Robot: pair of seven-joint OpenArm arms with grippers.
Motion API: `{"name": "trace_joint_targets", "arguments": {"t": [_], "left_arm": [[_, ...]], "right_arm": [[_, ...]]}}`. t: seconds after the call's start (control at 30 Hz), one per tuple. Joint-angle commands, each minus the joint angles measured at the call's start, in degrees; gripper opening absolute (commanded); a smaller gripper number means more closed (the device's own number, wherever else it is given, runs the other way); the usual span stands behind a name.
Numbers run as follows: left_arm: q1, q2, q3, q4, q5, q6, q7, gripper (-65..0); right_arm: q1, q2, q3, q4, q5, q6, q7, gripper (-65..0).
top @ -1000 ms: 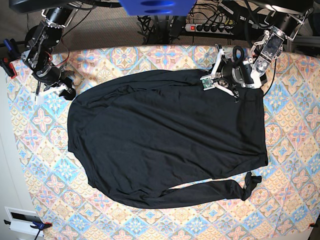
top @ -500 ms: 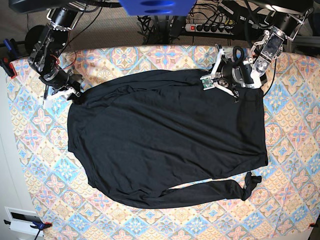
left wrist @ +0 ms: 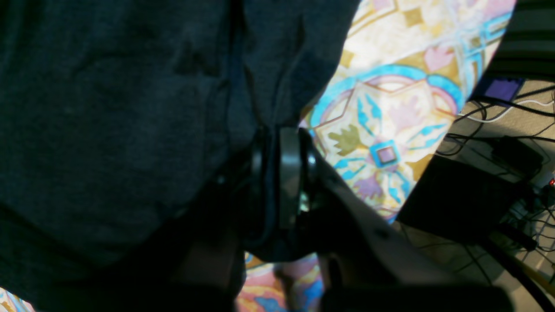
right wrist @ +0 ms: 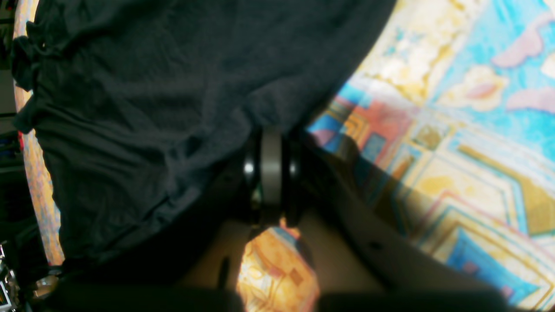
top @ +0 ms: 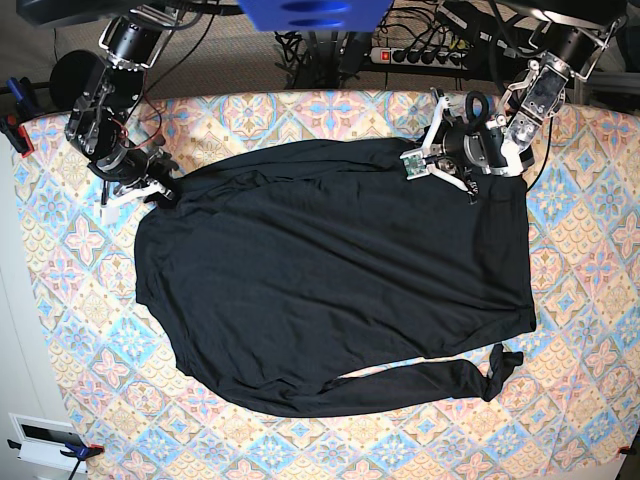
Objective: Layout the t-shirt on the table in an organized manner, then fold the t-shirt properly
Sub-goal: 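Lower the right gripper onto the other shoulder corner and grasp it, then pull both shoulder corners apart with both grippers to straighten the collar edge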
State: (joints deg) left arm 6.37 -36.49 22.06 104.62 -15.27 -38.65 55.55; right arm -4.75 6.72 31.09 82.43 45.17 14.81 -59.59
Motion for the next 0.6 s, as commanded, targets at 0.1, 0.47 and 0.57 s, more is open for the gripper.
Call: {"name": "trace_joint_targets", "arguments": {"t": [0.1,0.47,0.57], "left_arm": [[-0.35,-0.83,-0.57,1.18,-1.04,0.02,-0.74,-65.0],[3.26,-2.94,-2.24,8.57,-1.13,-0.34,-0.30,-65.0],[5.01,-3.29,-4.88,8.92,-1.13,-0.60,-0.30,-65.0]], "right_arm": [[0.67,0.88,0.25,0.78,0.15,0.27,0.38,-65.0],[0.67,1.15,0.34,0.78,0.15,0.27,0.38,-65.0],[0.49,1.24,0.34,0.78,-0.02,0.27,0.21,-65.0]]}}
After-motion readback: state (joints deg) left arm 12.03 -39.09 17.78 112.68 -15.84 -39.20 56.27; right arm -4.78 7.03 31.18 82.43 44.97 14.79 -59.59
